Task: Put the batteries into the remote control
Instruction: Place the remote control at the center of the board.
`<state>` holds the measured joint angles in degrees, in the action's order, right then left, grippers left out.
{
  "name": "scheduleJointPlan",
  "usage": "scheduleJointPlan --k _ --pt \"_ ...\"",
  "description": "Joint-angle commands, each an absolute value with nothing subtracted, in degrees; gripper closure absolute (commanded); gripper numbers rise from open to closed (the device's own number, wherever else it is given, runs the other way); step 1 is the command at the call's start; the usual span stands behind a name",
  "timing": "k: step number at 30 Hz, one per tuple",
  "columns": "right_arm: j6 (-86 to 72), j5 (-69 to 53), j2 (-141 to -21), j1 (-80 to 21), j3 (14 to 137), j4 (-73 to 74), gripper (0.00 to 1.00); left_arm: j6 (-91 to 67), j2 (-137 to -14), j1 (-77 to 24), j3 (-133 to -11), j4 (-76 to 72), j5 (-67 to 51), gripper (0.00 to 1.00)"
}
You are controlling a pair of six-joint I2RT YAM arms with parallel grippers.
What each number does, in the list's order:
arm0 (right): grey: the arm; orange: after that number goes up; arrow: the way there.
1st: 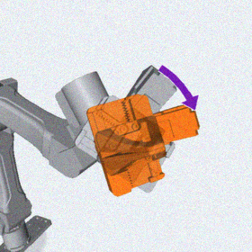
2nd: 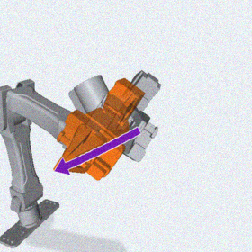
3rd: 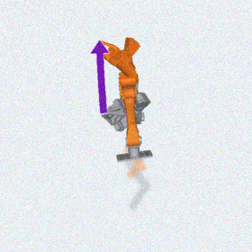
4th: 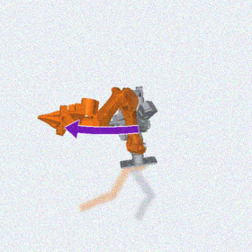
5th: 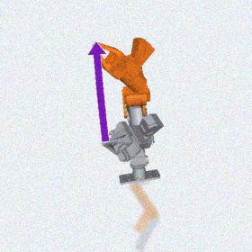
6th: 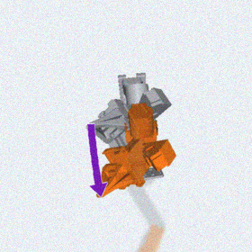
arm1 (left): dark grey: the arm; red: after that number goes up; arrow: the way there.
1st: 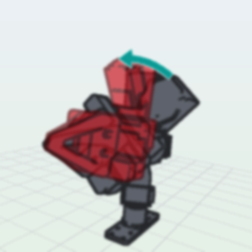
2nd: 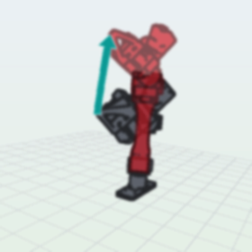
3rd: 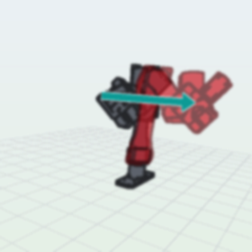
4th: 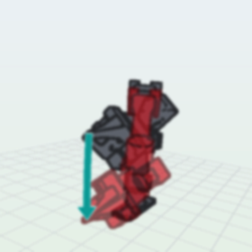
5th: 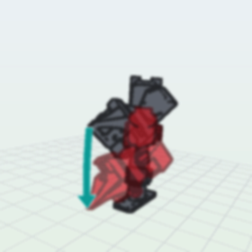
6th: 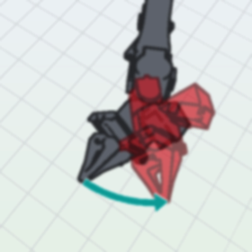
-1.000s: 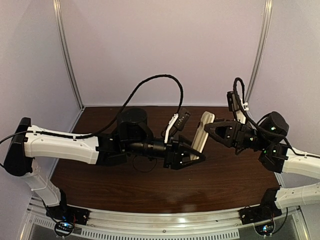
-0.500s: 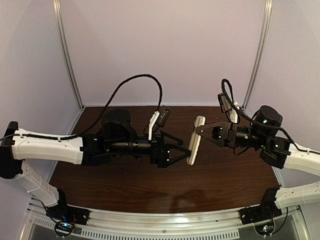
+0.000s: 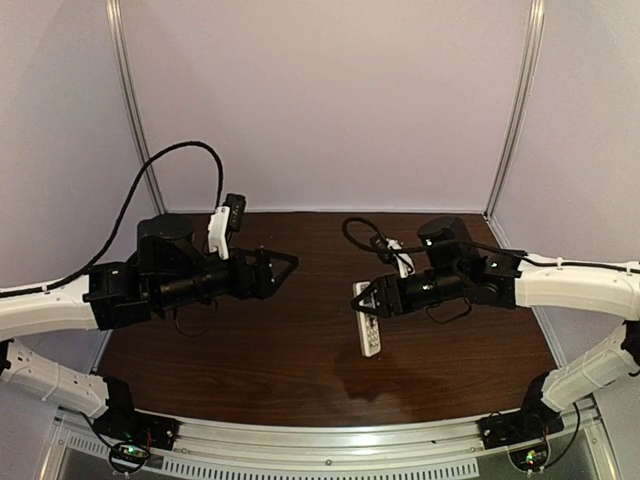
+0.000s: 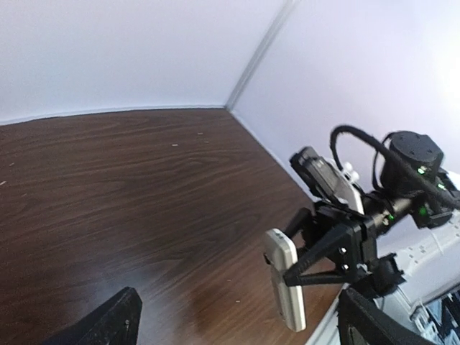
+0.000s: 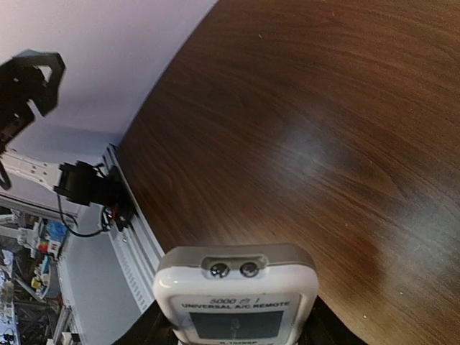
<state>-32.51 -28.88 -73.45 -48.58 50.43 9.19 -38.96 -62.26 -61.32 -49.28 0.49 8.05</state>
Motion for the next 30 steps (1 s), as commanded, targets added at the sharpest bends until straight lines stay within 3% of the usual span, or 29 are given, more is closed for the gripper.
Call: scheduleJointPlan --k 1,8,20,30 --pt "-26.22 -19.93 -81.36 -50.8 57.88 23.11 0.83 -44.64 -62.45 -60.34 -50.08 14.19 21.69 0.02" --pt "-22.47 -11.24 -92.28 -53.05 66.04 31.62 0.8 -52.28 -64.03 -57.09 -50.22 25.61 26.75 0.03" --pt "-20.01 -7.57 -106.6 -55.1 74.33 36.76 0.77 -51.24 -64.81 -55.29 -46.55 24.09 23.64 0.03" --pt "-19.25 -8.39 -114.39 -55.46 80.81 41.18 0.67 -49.99 -65.16 -54.14 -43.14 20.38 20.96 0.02"
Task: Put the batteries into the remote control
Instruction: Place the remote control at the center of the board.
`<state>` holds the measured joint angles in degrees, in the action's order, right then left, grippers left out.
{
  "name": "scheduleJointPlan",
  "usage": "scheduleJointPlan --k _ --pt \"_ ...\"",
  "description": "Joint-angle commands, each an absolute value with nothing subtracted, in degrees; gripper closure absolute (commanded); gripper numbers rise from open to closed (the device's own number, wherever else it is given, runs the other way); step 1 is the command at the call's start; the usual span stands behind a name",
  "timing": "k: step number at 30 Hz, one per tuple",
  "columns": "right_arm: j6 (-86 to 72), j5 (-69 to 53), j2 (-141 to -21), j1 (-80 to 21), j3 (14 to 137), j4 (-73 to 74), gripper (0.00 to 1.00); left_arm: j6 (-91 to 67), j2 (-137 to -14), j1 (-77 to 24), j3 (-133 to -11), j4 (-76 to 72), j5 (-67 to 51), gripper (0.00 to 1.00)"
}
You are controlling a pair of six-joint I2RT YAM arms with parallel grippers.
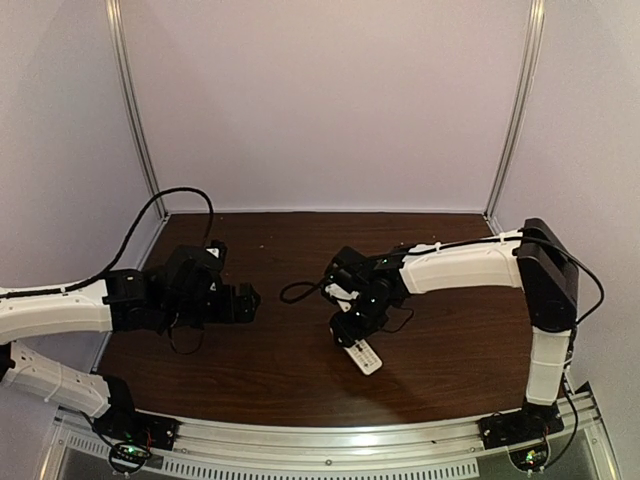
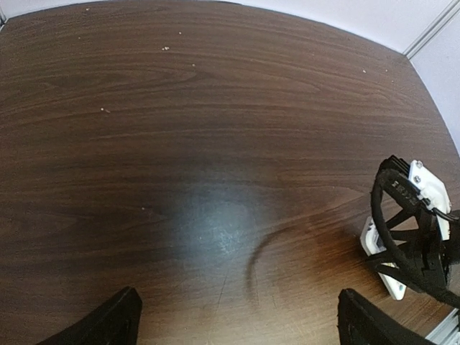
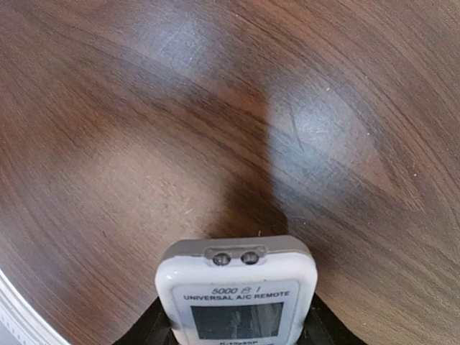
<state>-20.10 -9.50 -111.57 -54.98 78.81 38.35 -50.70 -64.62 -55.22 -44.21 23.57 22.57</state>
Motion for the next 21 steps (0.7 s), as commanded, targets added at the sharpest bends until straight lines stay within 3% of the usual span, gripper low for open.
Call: scheduleJointPlan --k 1,18,21 --pt "-19.45 -8.24 -114.96 -55.46 81.31 41.56 0.66 -49.81 -65.16 -53.8 -42.82 20.08 20.68 0.03" --pt "-19.99 -8.95 -121.1 -55.9 86.37 44.14 0.45 -48.47 -66.33 -51.32 -39.66 15.53 15.99 0.03" --pt "-19.95 -9.82 -121.03 -56.03 86.68 44.06 0.31 -48.23 -66.14 -51.08 -39.59 15.25 15.27 0.02"
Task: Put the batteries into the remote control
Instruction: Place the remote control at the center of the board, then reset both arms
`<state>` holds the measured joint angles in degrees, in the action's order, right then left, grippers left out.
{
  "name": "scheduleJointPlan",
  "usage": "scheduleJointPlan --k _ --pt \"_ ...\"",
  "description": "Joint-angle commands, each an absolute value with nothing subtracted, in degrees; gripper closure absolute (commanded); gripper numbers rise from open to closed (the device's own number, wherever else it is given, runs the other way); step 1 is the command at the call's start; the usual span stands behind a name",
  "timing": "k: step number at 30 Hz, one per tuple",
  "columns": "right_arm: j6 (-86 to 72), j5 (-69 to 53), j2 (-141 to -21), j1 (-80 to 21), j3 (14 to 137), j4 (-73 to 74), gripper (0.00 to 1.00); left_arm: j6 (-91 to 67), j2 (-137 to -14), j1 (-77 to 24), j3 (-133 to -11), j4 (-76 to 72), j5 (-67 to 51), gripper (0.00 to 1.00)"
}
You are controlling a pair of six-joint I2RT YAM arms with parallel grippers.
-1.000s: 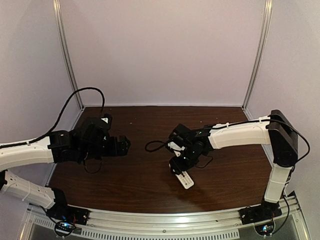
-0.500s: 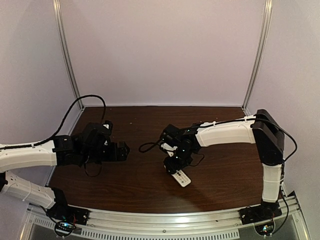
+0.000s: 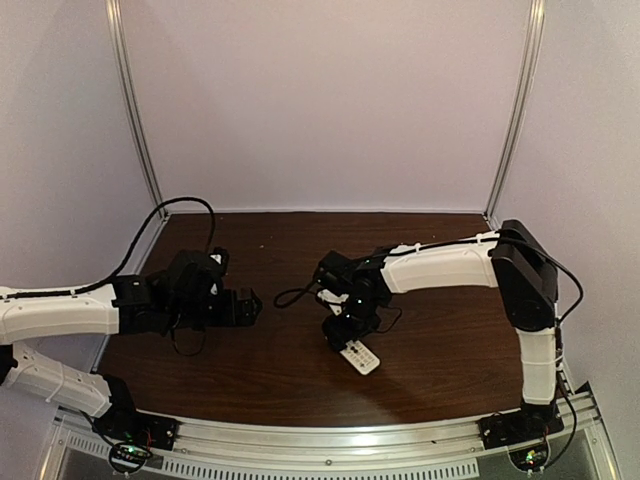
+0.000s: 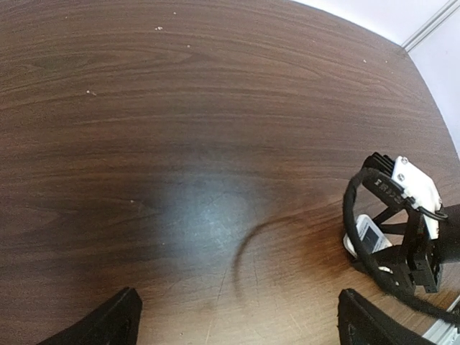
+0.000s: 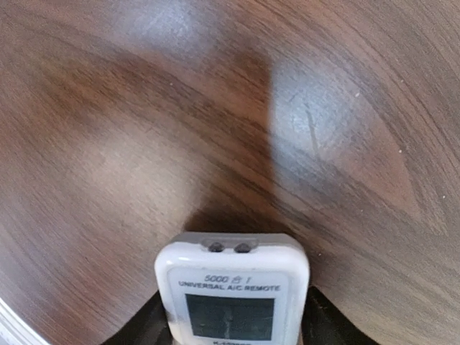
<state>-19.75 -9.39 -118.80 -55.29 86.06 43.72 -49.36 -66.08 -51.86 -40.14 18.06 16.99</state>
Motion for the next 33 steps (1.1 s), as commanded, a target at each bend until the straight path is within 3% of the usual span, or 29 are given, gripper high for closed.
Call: scheduleJointPlan --k 1,4,13,24,33 --pt "-19.97 -9.76 -120.69 -56.07 86.64 43.76 0.24 -48.11 -66.04 -51.0 -39.7 15.03 14.87 0.03" --pt "-20.11 -10.49 -119.08 -56.07 85.98 42.71 0.13 -47.61 -65.94 -50.89 -40.23 14.84 13.65 0.03" --pt "-20.0 -12.88 -109.19 -55.54 81.76 35.28 0.01 -45.34 -66.7 -50.77 -46.1 18.21 11.8 0.03" --pt "-22.49 -17.74 -88.68 -48.53 67.15 19.2 0.0 -42.66 -67.63 -50.71 -57.05 26.78 11.66 0.02" --pt "-23.22 -19.74 -68.59 -37.73 50.63 11.01 0.0 -37.52 -76.57 -50.62 -64.53 27.76 7.89 0.03"
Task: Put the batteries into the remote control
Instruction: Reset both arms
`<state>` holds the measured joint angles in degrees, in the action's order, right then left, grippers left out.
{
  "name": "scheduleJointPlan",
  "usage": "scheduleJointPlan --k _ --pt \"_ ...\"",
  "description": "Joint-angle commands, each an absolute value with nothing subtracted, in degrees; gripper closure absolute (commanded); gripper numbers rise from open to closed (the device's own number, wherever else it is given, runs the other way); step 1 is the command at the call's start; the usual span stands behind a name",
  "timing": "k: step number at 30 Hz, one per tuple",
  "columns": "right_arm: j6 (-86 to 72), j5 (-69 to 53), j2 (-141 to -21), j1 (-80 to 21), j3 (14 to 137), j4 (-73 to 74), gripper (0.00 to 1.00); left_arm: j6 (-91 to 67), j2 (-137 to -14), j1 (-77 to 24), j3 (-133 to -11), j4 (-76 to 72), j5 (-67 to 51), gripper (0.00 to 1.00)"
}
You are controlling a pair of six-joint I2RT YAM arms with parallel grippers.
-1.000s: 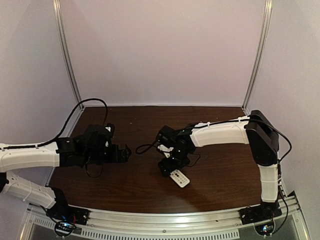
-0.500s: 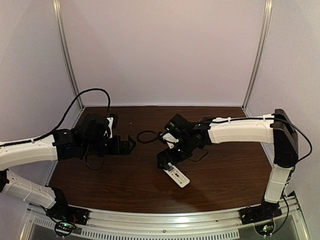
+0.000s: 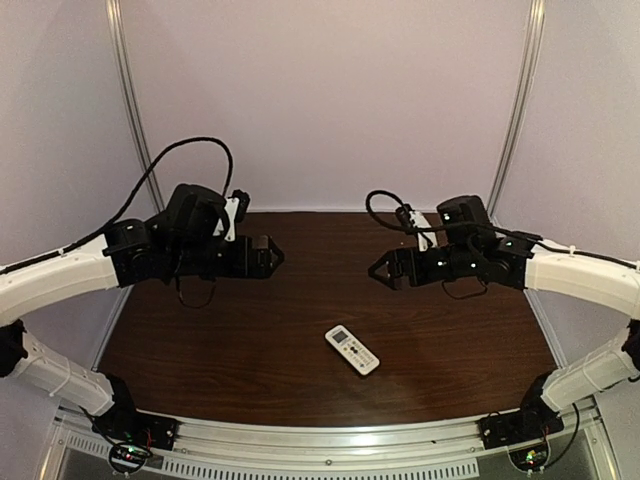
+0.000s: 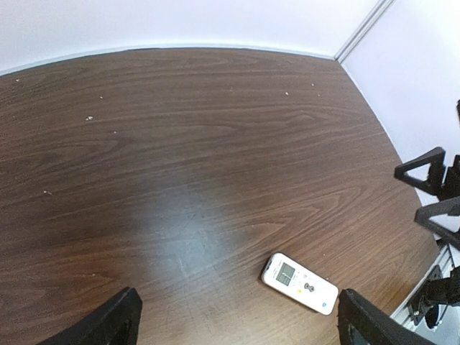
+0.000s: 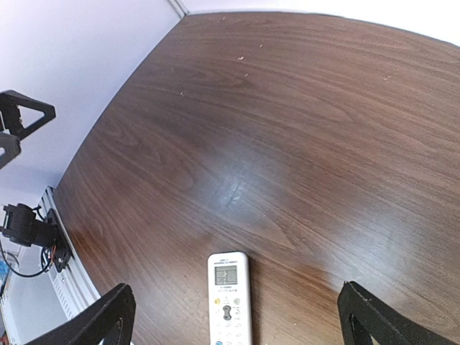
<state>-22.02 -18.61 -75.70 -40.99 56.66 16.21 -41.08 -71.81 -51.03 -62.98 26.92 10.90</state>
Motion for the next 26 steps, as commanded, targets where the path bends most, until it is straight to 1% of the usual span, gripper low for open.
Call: scheduleJointPlan --k 1,9,13,17,26 --pt "-23.88 -19.73 -66.28 -36.89 48.32 9.79 0.0 -37.03 -77.64 -50.62 -64.22 26.63 6.73 0.03" --pt "-30.81 -17.93 -52.82 -34.81 29.32 -1.46 0.0 -37.02 -82.02 -50.62 -52.94 9.47 -2.71 0.03" --pt "-34.0 -16.82 -48.31 -34.72 21.42 -7.49 0.0 -38.65 -81.83 -50.62 -46.14 2.16 -3.2 0.03" --pt "-34.41 -15.93 -46.14 -34.76 19.43 -8.48 0.0 -39.11 -80.79 -50.5 -42.48 -1.48 -2.52 0.03" --pt "-33.91 -16.2 -47.76 -34.72 20.48 -8.75 0.0 -37.83 -79.55 -50.09 -42.34 -1.51 -0.99 0.03"
